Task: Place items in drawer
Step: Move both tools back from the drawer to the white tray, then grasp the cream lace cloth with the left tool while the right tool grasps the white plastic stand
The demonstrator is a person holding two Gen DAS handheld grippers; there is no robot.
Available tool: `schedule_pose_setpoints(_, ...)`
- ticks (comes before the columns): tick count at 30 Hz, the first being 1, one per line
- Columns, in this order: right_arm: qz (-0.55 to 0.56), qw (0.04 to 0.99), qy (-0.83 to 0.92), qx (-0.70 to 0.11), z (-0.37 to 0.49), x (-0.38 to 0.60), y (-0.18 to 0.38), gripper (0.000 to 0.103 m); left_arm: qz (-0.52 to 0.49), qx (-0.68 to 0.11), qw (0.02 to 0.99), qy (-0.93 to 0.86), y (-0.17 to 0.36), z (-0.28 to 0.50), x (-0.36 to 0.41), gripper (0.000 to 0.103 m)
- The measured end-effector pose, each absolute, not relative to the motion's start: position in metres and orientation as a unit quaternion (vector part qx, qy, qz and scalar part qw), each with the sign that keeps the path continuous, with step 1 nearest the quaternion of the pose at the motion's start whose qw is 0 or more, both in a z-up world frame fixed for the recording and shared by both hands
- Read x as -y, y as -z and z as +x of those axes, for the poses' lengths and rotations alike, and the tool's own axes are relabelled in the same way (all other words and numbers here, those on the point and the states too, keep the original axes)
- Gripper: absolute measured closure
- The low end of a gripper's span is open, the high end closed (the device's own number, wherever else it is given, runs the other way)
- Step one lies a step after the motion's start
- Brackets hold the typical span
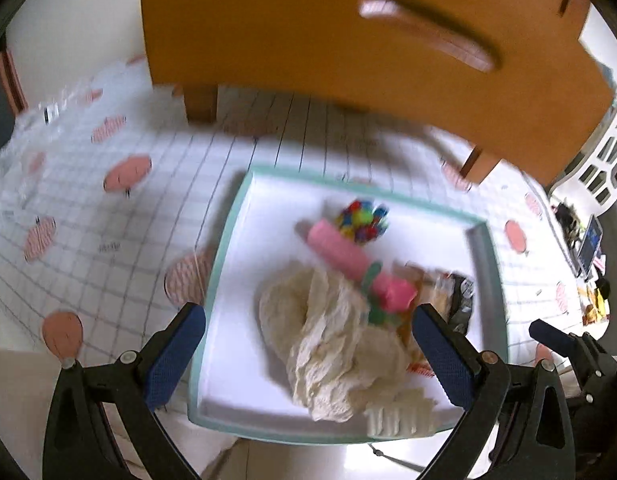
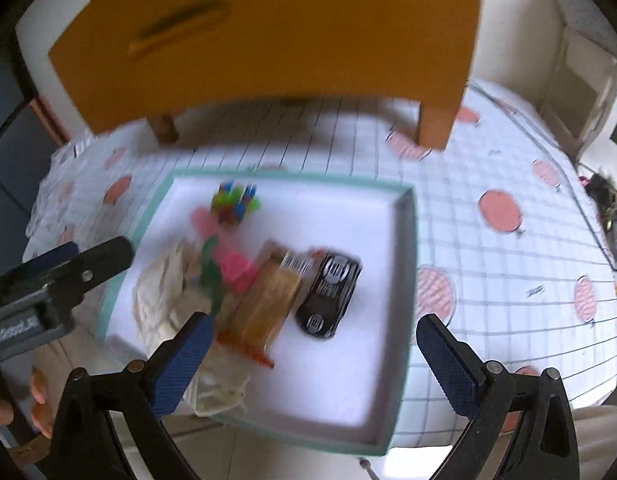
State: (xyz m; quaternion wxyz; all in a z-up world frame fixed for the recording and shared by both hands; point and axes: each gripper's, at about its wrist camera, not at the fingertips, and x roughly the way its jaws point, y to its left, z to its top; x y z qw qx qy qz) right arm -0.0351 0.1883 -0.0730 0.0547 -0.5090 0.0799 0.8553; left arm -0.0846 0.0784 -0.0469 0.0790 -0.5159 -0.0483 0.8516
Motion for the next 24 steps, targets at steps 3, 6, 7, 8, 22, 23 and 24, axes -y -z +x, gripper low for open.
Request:
schedule_pose_setpoints(3, -0.533, 0.037, -0.840, -0.089, -0.032, -0.182, 0.090, 0.000, -0.543, 0.059, 0.068, -0.835, 0.064, -0.086, -0.073, 0.000)
schedule_pose_setpoints(6, -0.555, 0.010, -0.824, -0.113, -0.030, -0.175, 0.104, 0.000, -0.556, 0.071, 0.061, -0.826, 0.072, -0.089, -0.068, 0.000)
schedule_pose_setpoints(7, -0.560, 0.003, -0.821, -0.113, -0.030, -0.172, 0.107, 0.000, -0.559, 0.071, 0.059, -0.824, 0.074, -0.090, -0.068, 0.000)
schedule_pose_setpoints(8, -0.563, -0.002, -0.819, -0.111, -0.030, -0.169, 0.108, 0.000, -0.564, 0.072, 0.057, -0.821, 0.077, -0.091, -0.068, 0.000)
schedule_pose_setpoints(22, -0.593, -0.062, -0.794, -0.119, -0.029, -0.146, 0.134, 0.018, -0.578, 0.081, 0.057, -0.810, 0.089, -0.093, -0.067, 0.000)
schedule_pose_setpoints(23, -0.594, -0.065, -0.793, -0.121, -0.029, -0.145, 0.135, 0.019, -0.578, 0.080, 0.056, -0.810, 0.090, -0.093, -0.067, 0.000)
schedule_pose_setpoints(24, -0.593, -0.067, -0.793, -0.122, -0.029, -0.145, 0.136, 0.020, -0.579, 0.079, 0.056, -0.809, 0.090, -0.093, -0.067, 0.000)
